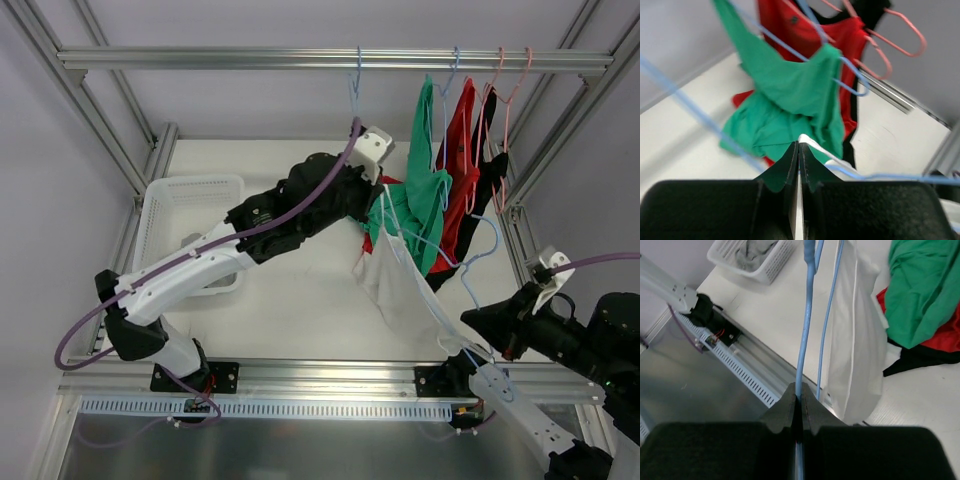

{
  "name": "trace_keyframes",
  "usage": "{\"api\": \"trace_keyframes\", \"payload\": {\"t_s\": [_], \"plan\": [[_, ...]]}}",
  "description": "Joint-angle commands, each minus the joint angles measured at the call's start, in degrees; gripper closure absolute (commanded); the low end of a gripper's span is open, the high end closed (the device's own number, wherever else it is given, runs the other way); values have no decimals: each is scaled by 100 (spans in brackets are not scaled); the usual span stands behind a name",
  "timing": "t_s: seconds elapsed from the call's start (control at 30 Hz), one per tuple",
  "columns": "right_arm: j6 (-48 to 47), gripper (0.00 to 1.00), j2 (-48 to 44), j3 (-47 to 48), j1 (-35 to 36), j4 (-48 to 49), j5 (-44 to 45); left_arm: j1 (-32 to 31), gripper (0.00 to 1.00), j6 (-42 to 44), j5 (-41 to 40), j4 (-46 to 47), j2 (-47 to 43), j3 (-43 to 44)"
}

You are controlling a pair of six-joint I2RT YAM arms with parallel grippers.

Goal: Remove the tank top from the hanger

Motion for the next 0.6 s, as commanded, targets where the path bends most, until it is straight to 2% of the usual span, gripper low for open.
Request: {"api": "trace_keyframes", "payload": {"t_s": [0.0,0.07,0.23,0.33,0.37,0.4,0.43,0.47,0.5,0.57], "plan": [[-416,100,-431,-200,28,111,-1175,-21,100,-354,-1618,415,-842,-356],[-557,100,-555,-236,28,110,-1545,-21,100,-433,-2059,406,-1070,-620],[-637,100,-836,-51,28,575,-1914,-21,100,-635,-2174,398,-1649,-1321],[-505,100,-942,-165,28,1330,-1820,-21,100,-776,-1719,398,-2211,-1936],[-305,100,-977,-461,28,1619,-1758,-21,100,-802,-1439,406,-2379,-2122],[-111,100,-1029,-717,19,2388,-1705,-21,100,-890,-862,432,-2538,-2289],[100,100,-1082,-1024,28,2839,-1722,-21,100,-934,-656,476,-2826,-2613],[267,100,-1048,-1531,28,3174,-1766,-21,100,-1056,-480,477,-2977,-2764],[425,100,-961,-1684,28,3622,-1818,-21,100,-1127,-330,485,-3109,-2896],[488,100,-506,-1835,19,3845,-1810,-21,100,-1355,-372,468,-3540,-3326]]}}
